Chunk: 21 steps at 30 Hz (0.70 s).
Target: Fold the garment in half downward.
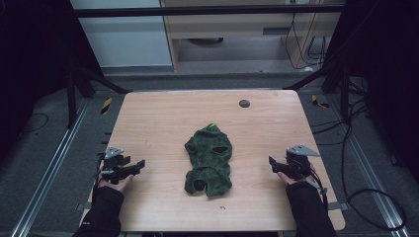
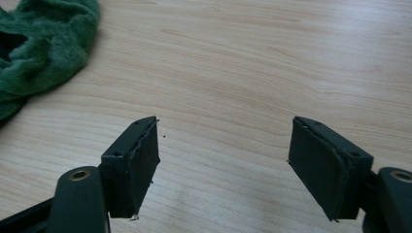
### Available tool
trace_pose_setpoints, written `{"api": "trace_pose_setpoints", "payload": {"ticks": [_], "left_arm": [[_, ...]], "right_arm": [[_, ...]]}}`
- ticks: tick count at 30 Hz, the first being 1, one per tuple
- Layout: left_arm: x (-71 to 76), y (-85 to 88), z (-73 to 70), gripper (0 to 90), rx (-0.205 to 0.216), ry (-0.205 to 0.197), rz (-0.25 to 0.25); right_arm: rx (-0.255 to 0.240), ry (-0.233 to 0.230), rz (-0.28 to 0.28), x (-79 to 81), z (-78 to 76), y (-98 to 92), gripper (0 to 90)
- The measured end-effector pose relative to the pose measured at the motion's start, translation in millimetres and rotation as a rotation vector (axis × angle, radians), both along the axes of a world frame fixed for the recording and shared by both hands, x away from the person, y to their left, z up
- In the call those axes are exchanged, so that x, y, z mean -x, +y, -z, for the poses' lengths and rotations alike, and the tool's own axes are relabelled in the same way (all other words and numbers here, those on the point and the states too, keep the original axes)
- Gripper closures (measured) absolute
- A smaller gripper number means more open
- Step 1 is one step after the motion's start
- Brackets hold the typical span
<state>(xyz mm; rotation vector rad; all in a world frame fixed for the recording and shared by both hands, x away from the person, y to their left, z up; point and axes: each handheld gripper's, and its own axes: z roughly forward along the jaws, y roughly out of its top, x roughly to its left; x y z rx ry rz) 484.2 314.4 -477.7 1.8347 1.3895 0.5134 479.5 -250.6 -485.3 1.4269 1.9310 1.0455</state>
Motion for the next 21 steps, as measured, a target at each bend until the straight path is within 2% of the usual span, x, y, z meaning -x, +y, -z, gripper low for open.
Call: {"api": "trace_pose_setpoints", "payload": {"ticks": [3,9,10,12,15,17,21], "left_arm": [[-2.1,-1.2,-3.2,37.4,0.007,-0.004,0.005],[-3.8,-0.8,-11.3,38.4,0.015,-0.025,0.012],[-3.7,0.1,-13.6,38.5,0.016,-0.033,0.014],[-5.1,1.6,-18.4,38.7,0.040,-0.045,0.012],[-8.3,1.4,-21.4,38.9,0.052,-0.054,0.016],[-15.1,-1.9,-25.9,39.0,0.039,-0.053,0.037],[-20.2,-6.6,-30.0,38.8,0.032,-0.064,0.047]], "right_arm": [[-0.012,-0.005,-0.012,0.1,-5.5,1.2,30.5],[-0.006,-0.027,-0.035,-0.8,-17.2,6.1,34.4],[-0.009,-0.042,-0.055,-1.7,-24.6,8.6,36.0],[-0.023,-0.049,-0.062,-2.6,-30.2,11.1,37.1],[-0.029,-0.054,-0.072,-4.8,-36.4,13.8,37.6],[-0.027,-0.067,-0.077,-9.7,-45.4,18.6,37.8],[-0.036,-0.075,-0.081,-19.0,-55.1,25.0,38.0]]}}
